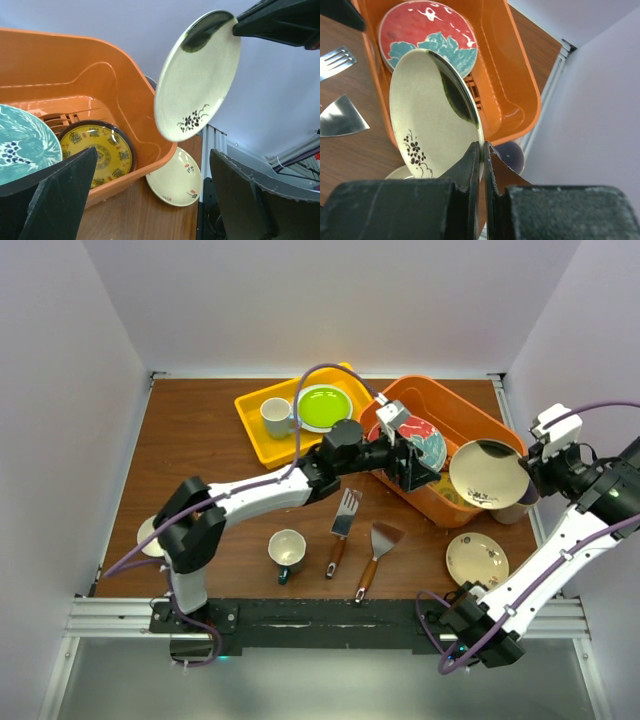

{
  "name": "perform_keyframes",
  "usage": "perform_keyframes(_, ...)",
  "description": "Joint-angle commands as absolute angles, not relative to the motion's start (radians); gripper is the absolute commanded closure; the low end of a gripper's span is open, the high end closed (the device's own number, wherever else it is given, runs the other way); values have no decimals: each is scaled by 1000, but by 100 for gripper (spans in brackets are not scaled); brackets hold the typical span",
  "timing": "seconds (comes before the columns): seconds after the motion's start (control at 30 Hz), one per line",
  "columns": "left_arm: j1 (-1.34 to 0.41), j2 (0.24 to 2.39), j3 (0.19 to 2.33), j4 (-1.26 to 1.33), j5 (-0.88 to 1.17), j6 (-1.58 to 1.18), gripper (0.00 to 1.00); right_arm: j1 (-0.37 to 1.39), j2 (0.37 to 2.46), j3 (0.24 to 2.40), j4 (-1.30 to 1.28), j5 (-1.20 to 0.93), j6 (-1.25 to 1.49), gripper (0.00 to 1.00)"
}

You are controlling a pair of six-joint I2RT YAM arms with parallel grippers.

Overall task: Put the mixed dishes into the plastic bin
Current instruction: Pick up the plate from the corner of the board.

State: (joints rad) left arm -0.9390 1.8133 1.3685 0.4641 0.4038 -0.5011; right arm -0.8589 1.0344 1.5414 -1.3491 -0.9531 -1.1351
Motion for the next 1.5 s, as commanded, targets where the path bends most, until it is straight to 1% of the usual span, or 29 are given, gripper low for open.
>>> perform_keyframes(0.0, -960, 1874, 1479, 529, 382, -534, 0, -825, 1045, 1526, -1454, -1019, -1097, 100)
perform_keyframes(0.03, -962, 1882, 1489, 534, 383, -540, 0, -810, 1045, 1517, -1453, -1019, -1088, 100)
perform_keyframes(0.13, -971, 1917, 1523, 552, 411, -567, 6, -786, 1051, 1494, -1442, -1020, -1069, 100)
perform_keyframes(0.23, -976, 1945, 1555, 568, 455, -594, 19, -755, 1052, 1468, -1422, -1020, -1043, 100)
perform_keyframes(0.27, -976, 1953, 1565, 574, 465, -607, 28, -747, 1051, 1460, -1413, -1020, -1037, 100)
perform_keyframes(0.3, -977, 1956, 1566, 574, 478, -612, 32, -741, 1048, 1454, -1405, -1020, -1029, 100)
perform_keyframes(0.33, -977, 1957, 1568, 575, 485, -617, 39, -727, 1049, 1441, -1399, -1017, -1011, 100)
perform_keyframes(0.37, -977, 1957, 1571, 574, 492, -618, 57, -720, 1048, 1436, -1385, -1017, -1002, 100)
perform_keyframes(0.43, -976, 1954, 1569, 558, 511, -620, 72, -697, 1048, 1421, -1371, -1017, -976, 100)
perform_keyframes(0.47, -977, 1945, 1563, 554, 514, -617, 85, -690, 1048, 1414, -1361, -1019, -967, 100)
perform_keyframes(0.53, -976, 1931, 1549, 546, 523, -611, 100, -666, 1055, 1404, -1350, -1019, -941, 100)
perform_keyframes(0.67, -976, 1843, 1470, 525, 512, -581, 100, -611, 1071, 1376, -1318, -1014, -890, 100)
perform_keyframes(0.73, -976, 1797, 1430, 511, 476, -575, 100, -569, 1083, 1359, -1322, -1017, -873, 100)
perform_keyframes(0.77, -976, 1746, 1381, 509, 457, -575, 100, -552, 1094, 1355, -1324, -1019, -868, 93)
perform_keyframes(0.83, -976, 1689, 1323, 509, 391, -581, 100, -490, 1101, 1333, -1324, -1020, -845, 82)
perform_keyframes(0.87, -976, 1631, 1259, 511, 364, -594, 100, -464, 1104, 1324, -1310, -1019, -832, 69)
perform_keyframes(0.93, -976, 1570, 1191, 521, 287, -606, 100, -376, 1109, 1298, -1290, -1014, -784, 57)
perform_keyframes(0.97, -976, 1505, 1119, 526, 263, -620, 100, -344, 1112, 1289, -1263, -1009, -766, 50)
perform_keyframes(1.0, -976, 1470, 1082, 531, 211, -627, 100, -280, 1114, 1269, -1250, -1008, -732, 37)
perform_keyframes(1.07, -976, 1358, 967, 546, 158, -644, 100, -211, 1115, 1252, -1191, -994, -686, 25)
perform_keyframes(1.1, -976, 1320, 930, 546, 106, -647, 100, -142, 1121, 1240, -1175, -989, -654, 15)
perform_keyframes(1.2, -976, 1169, 798, 540, 16, -657, 100, -17, 1131, 1229, -1115, -962, -606, 3)
perform_keyframes(1.23, -976, 1137, 767, 532, 3, -661, 100, 10, 1144, 1229, -1109, -960, -603, 1)
perform_keyframes(1.3, -976, 1048, 691, 523, -64, -675, 100, 76, 1161, 1233, -1091, -959, -589, 1)
perform_keyframes(1.47, -977, 911, 555, 541, -156, -719, 100, 138, 1218, 1244, -1007, -992, -522, 1)
